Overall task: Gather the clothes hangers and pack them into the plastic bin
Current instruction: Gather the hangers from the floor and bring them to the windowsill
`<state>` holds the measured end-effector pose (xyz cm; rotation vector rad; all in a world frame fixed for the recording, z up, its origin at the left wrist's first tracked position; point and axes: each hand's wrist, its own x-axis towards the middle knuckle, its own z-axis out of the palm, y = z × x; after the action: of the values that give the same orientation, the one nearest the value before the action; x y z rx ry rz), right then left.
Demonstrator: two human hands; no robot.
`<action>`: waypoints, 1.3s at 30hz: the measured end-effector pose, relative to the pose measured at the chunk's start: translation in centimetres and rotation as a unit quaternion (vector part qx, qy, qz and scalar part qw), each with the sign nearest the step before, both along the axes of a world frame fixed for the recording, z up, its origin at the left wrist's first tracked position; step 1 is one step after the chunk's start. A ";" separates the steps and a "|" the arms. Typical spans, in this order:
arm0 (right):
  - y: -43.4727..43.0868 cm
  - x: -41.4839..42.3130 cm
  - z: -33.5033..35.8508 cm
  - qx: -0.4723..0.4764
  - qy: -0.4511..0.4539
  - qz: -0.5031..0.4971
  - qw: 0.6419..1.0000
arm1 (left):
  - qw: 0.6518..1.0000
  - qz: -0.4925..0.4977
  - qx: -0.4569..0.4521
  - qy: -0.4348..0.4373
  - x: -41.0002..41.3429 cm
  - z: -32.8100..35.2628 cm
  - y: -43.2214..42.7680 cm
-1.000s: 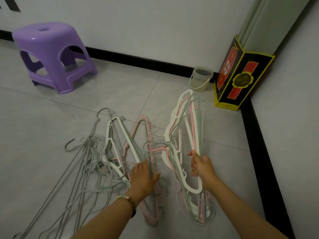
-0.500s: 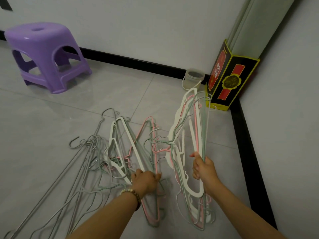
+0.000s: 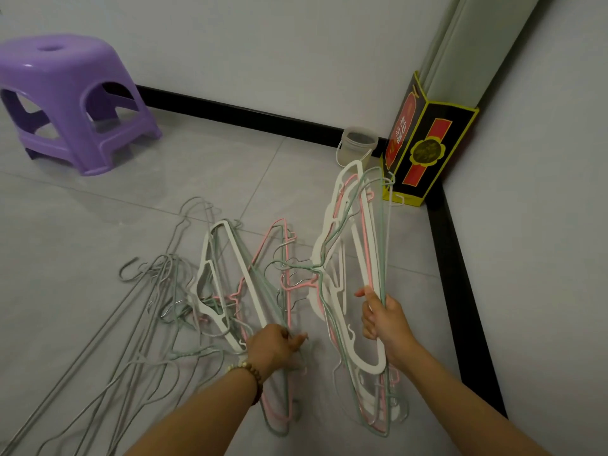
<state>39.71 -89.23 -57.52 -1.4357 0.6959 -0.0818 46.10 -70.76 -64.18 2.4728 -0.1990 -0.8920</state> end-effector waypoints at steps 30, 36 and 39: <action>-3.1 -1.8 5.1 0.032 -0.045 0.032 0.998 | 0.986 -0.019 0.016 -0.165 1.2 2.0 -0.6; -3.5 -2.0 5.3 0.056 -0.058 0.019 0.997 | 0.997 -0.042 0.017 -0.069 1.5 2.6 -0.5; -3.5 -2.2 5.1 0.051 -0.055 0.020 0.997 | 0.998 -0.030 -0.002 -0.052 1.5 2.3 -0.3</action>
<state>37.50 -92.78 -52.40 -1.3351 0.5724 -0.0928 47.59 -71.09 -61.88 2.5228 -0.3130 -0.7865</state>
